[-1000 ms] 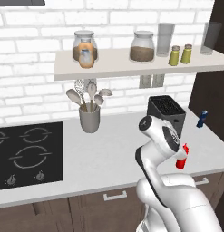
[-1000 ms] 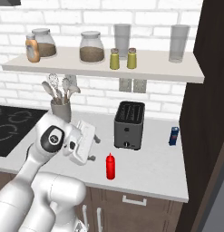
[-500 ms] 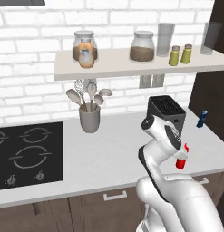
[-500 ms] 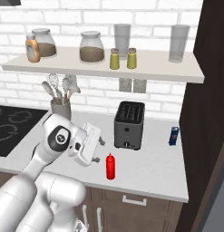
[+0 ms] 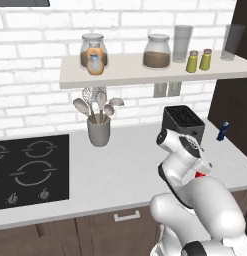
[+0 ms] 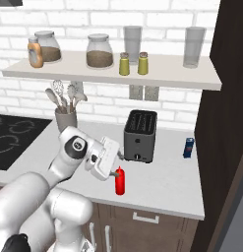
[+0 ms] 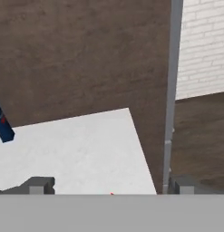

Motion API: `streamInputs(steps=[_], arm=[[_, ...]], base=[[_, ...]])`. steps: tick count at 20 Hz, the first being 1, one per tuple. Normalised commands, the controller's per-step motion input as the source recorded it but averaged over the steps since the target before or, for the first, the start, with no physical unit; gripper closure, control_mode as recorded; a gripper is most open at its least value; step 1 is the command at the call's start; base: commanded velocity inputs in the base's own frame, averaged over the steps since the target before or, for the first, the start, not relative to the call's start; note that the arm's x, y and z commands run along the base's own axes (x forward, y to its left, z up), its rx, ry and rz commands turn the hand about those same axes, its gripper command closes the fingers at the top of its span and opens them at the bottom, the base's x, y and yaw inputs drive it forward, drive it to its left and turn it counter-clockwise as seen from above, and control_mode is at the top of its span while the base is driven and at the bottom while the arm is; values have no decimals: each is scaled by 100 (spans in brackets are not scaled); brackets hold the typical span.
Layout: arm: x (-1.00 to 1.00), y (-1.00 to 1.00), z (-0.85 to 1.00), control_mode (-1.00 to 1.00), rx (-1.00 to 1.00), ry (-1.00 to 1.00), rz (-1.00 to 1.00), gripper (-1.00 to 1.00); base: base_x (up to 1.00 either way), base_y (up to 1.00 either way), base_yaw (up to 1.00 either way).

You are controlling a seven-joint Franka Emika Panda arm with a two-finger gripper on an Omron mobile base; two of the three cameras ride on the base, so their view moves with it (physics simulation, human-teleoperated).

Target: Put the shaker and condiment bottle from the counter next to their counterparts in the cabinet.

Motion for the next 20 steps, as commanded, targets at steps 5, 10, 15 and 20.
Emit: streamInputs(steps=[5,10,15,20], arm=[[0,-3,-62,-100,-1,0,1,-100],[0,0,-66,-100,0,0,1,-100],[-2,-5,-34,-100,0,-4,0,-100],[-16,-16,-24,-100,0,-6,0,-100]], base=[[0,0,0],[0,0,0],[0,0,0],[0,0,0]])
